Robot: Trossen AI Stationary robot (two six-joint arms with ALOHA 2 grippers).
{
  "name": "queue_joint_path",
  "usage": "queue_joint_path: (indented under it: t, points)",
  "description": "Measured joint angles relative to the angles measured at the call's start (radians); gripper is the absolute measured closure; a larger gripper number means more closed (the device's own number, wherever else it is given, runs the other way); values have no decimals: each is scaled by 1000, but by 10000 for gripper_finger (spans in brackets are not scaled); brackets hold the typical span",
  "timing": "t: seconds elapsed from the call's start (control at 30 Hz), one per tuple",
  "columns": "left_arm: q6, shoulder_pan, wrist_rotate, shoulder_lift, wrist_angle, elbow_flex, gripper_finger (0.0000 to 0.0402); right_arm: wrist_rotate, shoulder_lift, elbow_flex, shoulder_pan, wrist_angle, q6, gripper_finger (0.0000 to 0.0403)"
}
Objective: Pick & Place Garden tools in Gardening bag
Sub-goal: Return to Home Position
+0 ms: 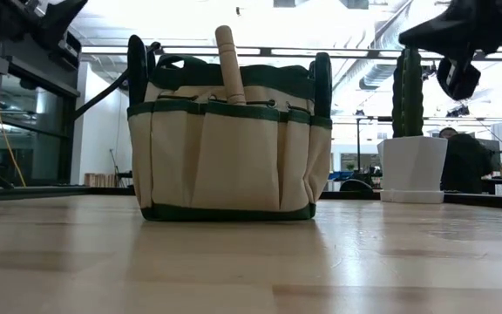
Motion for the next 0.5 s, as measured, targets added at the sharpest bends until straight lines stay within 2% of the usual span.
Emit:
queue_joint_path:
  t: [0.37,0.5]
  points:
    - [73,3,11,-51,-31,-2,222,-3,-223,-120,-12,-13,-20,399]
    - [80,52,35,-107,-60,-3,222,-22,-323,-172,-34,-13,-37,399]
